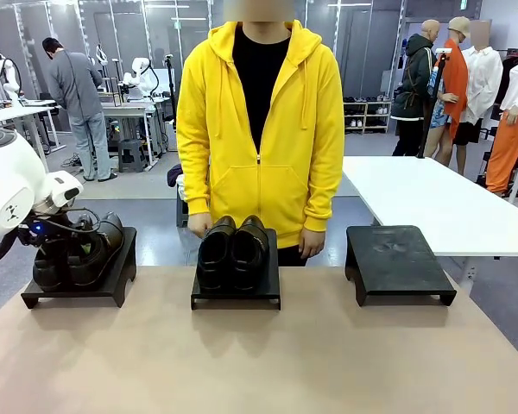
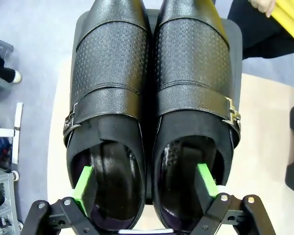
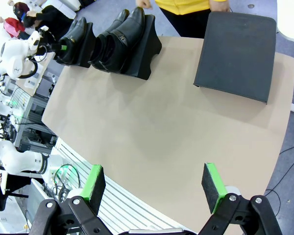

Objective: Place the shoes on the stand as instructed by the person.
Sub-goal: Pick up another pair of Shoes and place it on the Shoes Stand indicated by the person.

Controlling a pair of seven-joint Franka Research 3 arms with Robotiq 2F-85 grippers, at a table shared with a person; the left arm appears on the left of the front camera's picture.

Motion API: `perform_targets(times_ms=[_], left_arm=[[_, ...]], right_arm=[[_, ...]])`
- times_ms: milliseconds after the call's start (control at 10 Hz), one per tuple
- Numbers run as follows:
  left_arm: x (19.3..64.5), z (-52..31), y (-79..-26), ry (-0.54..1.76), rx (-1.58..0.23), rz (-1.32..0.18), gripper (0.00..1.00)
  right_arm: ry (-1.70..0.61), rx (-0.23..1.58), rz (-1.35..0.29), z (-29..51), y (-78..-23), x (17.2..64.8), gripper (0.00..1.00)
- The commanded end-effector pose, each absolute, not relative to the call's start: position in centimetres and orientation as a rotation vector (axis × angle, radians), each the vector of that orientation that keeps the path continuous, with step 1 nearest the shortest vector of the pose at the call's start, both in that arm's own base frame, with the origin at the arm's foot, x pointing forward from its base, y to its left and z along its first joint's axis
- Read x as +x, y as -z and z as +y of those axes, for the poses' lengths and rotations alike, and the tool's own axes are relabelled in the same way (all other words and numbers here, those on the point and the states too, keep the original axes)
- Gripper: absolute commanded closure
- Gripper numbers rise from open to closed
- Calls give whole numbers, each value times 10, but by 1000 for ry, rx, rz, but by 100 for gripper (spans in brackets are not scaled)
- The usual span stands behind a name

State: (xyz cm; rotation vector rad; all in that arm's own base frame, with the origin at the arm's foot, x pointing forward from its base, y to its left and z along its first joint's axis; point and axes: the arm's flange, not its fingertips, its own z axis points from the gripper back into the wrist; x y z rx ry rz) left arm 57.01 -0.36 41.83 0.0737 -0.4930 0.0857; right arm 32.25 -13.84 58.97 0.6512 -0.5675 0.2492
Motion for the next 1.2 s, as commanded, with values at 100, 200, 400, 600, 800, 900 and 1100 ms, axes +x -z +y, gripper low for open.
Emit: perform_targets(times_ms=[100, 200, 400, 600, 800, 900, 1100], left_arm=[[573, -3, -419, -86, 74, -495, 0], [573, -3, -419, -86, 74, -495, 0], [573, -3, -419, -86, 74, -495, 0], [573, -3, -419, -86, 74, -495, 0], [575, 4, -438, -64, 41, -446, 0], [569, 18, -463, -62, -16, -401, 0], [542, 47, -515, -73, -55, -397, 0]], right_arm=[[-267, 660, -581, -139, -590, 323, 0], [-267, 660, -581, -139, -590, 323, 0], [-267, 660, -581, -139, -590, 323, 0], [-267, 660, -581, -139, -590, 323, 0], [-267, 660, -581, -139, -590, 323, 0], [-267, 660, -581, -139, -590, 323, 0], [-267, 660, -581, -139, -590, 323, 0]])
